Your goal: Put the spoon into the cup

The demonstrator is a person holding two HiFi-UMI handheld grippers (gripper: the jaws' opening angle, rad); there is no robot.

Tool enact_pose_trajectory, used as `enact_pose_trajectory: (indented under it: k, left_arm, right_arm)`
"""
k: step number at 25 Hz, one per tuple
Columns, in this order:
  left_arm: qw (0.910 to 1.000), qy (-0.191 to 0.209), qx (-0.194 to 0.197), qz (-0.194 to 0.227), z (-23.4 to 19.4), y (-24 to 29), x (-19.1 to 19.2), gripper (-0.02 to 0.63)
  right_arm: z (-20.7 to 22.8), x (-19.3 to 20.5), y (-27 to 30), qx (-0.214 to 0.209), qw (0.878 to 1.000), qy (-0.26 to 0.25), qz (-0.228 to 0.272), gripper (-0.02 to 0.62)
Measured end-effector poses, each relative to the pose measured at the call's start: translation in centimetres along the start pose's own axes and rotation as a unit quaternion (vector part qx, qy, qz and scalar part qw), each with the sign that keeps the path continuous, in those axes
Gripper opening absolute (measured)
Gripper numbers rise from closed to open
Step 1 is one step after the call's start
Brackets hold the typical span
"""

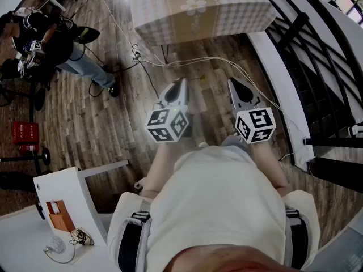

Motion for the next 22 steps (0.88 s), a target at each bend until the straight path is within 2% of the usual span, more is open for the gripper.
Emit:
enact_pose_trajectory:
  k: [16,22]
  left_arm:
    - [0.9999,0.005,0.008,0.005,-0.4,-0.4,-0.4,0.005]
    - [0.9999,0.004,0.009,0.005,-0.9,-0.8,-0.3,0.005]
  right_arm:
    - [-1.0,0.1,0.6,0.001,1.0,0.0,0.004,0.0]
    - [-1.5,0.1,0.6,-0.011,1.0,0.01,0.012,0.0]
Point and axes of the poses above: the fingertips, and each gripper's own axes: y forward along the fingers, z to its right, x out of its underside, the point moved 9 cm from there along -y, backward along the fingers, and after that the axes turned 15 degrees about -z, right-handed, at the moved point
